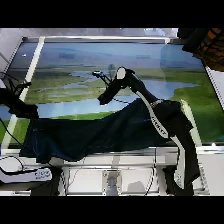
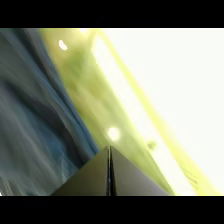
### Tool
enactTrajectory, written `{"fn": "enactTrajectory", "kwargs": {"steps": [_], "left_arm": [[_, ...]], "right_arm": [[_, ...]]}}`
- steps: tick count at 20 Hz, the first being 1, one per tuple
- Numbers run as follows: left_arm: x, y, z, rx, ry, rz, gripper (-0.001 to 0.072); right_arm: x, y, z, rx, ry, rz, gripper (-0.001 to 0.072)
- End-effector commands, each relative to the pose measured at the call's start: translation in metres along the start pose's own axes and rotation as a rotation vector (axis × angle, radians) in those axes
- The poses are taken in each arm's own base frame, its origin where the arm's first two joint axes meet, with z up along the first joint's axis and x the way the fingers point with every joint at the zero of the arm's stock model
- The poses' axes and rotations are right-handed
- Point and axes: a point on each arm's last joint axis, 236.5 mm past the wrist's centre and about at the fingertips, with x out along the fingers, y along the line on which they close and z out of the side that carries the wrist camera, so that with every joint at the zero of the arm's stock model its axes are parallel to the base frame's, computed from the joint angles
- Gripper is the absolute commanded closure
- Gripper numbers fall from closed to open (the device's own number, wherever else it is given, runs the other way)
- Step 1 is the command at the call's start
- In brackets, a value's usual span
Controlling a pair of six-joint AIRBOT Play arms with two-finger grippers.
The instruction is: Fold the clothes and pants, and hang the long-sleeved shirts on hangers.
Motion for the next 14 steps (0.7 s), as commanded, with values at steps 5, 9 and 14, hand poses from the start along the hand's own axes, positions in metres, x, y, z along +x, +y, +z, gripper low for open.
{"fn": "enactTrajectory", "kwargs": {"steps": [5, 9, 14], "left_arm": [[0.028, -0.014, -0.035, 0.123, 0.098, -0.14, 0.0343], [0.042, 0.005, -0.045, 0.085, 0.131, -0.073, 0.0342], [0.045, 0.016, -0.039, 0.06, 0.099, -0.033, 0.0343]], "right_arm": [[-0.04, -0.078, -0.039, 0.127, 0.057, -0.108, 0.0697], [-0.049, -0.09, -0.047, 0.162, 0.062, -0.111, 0.0697], [-0.05, -0.095, -0.051, 0.174, 0.074, -0.133, 0.0697]]}}
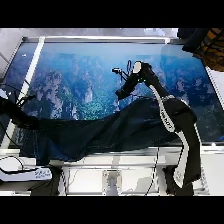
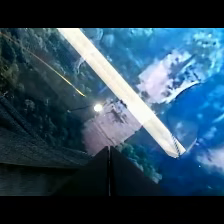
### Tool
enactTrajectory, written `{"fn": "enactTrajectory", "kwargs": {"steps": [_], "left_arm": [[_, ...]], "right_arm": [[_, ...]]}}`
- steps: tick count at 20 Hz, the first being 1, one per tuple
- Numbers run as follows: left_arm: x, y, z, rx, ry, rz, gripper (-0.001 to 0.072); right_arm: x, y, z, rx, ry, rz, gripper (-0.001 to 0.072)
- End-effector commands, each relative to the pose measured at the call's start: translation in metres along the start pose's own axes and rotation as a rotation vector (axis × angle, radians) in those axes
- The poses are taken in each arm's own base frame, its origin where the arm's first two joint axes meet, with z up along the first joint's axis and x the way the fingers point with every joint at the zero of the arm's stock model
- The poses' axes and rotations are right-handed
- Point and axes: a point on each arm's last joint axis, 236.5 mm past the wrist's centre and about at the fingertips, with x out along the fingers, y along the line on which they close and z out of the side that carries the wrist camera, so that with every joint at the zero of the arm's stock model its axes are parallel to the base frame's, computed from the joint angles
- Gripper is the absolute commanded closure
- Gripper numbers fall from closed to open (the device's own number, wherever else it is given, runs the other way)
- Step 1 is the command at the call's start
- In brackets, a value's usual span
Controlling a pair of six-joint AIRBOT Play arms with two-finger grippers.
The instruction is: Fold the clothes and pants, and hang the long-sleeved shirts on hangers.
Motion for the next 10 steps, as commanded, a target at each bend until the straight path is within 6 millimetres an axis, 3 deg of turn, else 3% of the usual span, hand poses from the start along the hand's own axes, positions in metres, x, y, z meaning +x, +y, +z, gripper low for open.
{"fn": "enactTrajectory", "kwargs": {"steps": [1, 7, 10], "left_arm": [[0.005, 0.011, 0.006, -0.008, -0.03, 0.04, 0.0342], [0.033, 0.01, 0.009, 0.046, 0.02, -0.021, 0.0342], [0.043, 0.001, 0.026, 0.074, -0.027, -0.079, 0.0348]], "right_arm": [[-0.002, -0.009, -0.004, 0.018, 0.015, -0.027, 0.0697], [-0.005, -0.021, -0.015, 0.049, 0.056, -0.086, 0.0697], [-0.009, -0.024, -0.016, 0.051, 0.056, -0.109, 0.0697]]}}
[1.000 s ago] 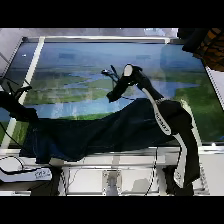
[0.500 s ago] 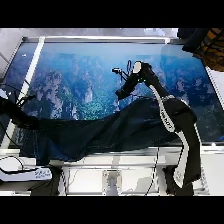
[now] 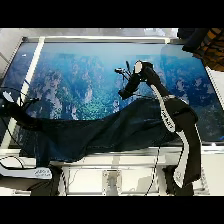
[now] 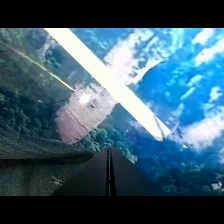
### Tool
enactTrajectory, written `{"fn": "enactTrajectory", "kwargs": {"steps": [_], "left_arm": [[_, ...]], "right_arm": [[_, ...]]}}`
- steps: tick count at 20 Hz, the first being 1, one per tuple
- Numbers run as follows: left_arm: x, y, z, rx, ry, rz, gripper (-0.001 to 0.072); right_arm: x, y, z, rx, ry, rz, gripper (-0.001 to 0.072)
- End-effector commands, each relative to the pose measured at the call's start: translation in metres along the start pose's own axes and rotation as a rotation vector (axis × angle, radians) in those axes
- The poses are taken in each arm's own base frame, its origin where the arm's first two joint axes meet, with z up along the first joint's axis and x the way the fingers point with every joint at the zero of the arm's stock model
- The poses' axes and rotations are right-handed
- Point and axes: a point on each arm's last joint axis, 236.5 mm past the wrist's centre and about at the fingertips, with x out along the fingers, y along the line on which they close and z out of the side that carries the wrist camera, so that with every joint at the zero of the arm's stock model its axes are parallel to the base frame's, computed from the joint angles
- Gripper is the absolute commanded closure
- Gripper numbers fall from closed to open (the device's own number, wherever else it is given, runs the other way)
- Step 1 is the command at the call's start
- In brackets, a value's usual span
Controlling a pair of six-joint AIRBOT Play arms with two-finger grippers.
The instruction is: Fold the clothes and pants, and hang the long-sleeved shirts on hangers.
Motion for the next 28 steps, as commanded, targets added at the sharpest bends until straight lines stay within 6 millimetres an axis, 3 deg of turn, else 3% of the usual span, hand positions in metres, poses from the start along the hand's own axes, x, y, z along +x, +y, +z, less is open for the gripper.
{"fn": "enactTrajectory", "kwargs": {"steps": [1, 2, 3, 5, 7, 13, 15, 18, 20, 22, 23, 24, 28], "left_arm": [[0.012, -0.006, 0.017, 0.028, -0.047, -0.054, 0.0381], [0.013, -0.008, 0.019, 0.027, -0.049, -0.064, 0.0491], [0.014, -0.009, 0.018, 0.043, -0.043, -0.067, 0.0697], [0.008, -0.011, 0.019, 0.091, -0.049, -0.055, 0.0692], [-0.012, -0.013, 0.032, 0.14, -0.1, 0.0, 0.0694], [-0.107, 0.004, 0.07, 0.238, -0.263, 0.292, 0.0696], [-0.149, 0.028, 0.085, 0.159, -0.351, 0.436, 0.0696], [-0.246, 0.065, 0.121, 0.019, -0.64, 0.693, 0.0696], [-0.317, 0.069, 0.147, 0.001, -0.885, 0.817, 0.0697], [-0.361, 0.064, 0.166, 0.033, -1.049, 0.905, 0.0697], [-0.366, 0.066, 0.173, 0.041, -1.077, 0.919, 0.0697], [-0.359, 0.072, 0.18, 0.042, -1.071, 0.915, 0.0697], [-0.279, 0.105, 0.219, 0.015, -0.957, 0.8, 0.0696]], "right_arm": [[-0.004, -0.008, -0.003, 0.021, 0.009, -0.038, 0.0697], [-0.005, -0.01, -0.004, 0.026, 0.011, -0.047, 0.0697], [-0.005, -0.012, -0.005, 0.028, 0.014, -0.056, 0.0697], [-0.006, -0.018, -0.007, 0.03, 0.024, -0.082, 0.0697], [-0.007, -0.023, -0.009, 0.039, 0.024, -0.091, 0.0697], [-0.018, -0.053, -0.017, 0.118, 0.012, -0.112, 0.0697], [-0.029, -0.084, -0.028, 0.196, 0.012, -0.178, 0.0697], [-0.053, -0.137, -0.054, 0.34, 0.009, -0.275, 0.0697], [-0.067, -0.163, -0.067, 0.442, -0.022, -0.285, 0.0697], [-0.078, -0.183, -0.077, 0.53, -0.058, -0.294, 0.0697], [-0.082, -0.19, -0.08, 0.556, -0.07, -0.297, 0.0697], [-0.084, -0.194, -0.082, 0.57, -0.078, -0.3, 0.0697], [-0.091, -0.207, -0.067, 0.593, -0.162, -0.347, 0.0697]]}}
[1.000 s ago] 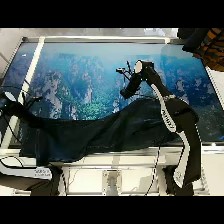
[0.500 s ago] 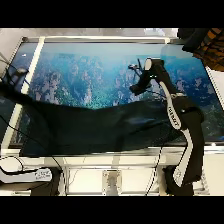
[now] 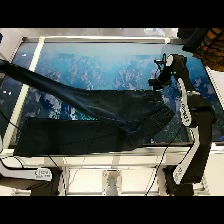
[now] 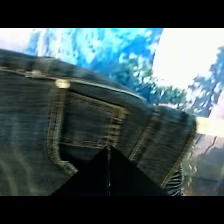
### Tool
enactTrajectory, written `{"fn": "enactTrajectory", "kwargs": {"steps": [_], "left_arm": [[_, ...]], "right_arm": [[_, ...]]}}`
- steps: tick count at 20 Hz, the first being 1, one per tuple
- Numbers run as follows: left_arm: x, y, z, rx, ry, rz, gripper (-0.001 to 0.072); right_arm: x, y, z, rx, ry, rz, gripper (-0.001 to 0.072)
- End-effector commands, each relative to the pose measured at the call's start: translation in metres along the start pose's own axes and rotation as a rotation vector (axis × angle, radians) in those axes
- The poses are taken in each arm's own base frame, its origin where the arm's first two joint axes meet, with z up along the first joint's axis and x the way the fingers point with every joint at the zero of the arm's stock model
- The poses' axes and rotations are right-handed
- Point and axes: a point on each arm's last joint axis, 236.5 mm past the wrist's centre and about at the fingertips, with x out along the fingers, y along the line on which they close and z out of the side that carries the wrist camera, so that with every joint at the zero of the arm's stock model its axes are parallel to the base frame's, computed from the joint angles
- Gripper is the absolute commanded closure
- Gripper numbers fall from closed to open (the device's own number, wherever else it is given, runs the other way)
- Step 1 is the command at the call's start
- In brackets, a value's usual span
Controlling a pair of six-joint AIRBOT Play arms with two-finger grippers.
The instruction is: Fold the clothes and pants, and hang the long-sleeved shirts on hangers.
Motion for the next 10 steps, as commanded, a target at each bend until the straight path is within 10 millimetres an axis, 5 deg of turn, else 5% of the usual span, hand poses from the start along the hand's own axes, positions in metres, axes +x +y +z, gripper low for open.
{"fn": "enactTrajectory", "kwargs": {"steps": [1, 2, 3, 4, 10], "left_arm": [[0.053, -0.029, -0.018, -0.044, 0.026, -0.057, 0.0696], [0.069, -0.043, -0.033, -0.052, 0.064, -0.091, 0.0696], [0.082, -0.057, -0.045, -0.05, 0.101, -0.12, 0.0695], [0.093, -0.07, -0.06, -0.048, 0.142, -0.148, 0.0695], [0.107, -0.108, -0.114, -0.04, 0.322, -0.257, 0.0694]], "right_arm": [[-0.003, -0.012, 0.02, 0.058, -0.09, -0.023, 0.0695], [-0.003, -0.013, 0.023, 0.058, -0.1, -0.027, 0.0565], [-0.003, -0.019, 0.022, 0.075, -0.099, -0.045, 0.0295], [-0.004, -0.03, 0.02, 0.098, -0.092, -0.087, 0.0217], [0.013, -0.068, -0.01, 0.202, 0.005, -0.155, 0.0283]]}}
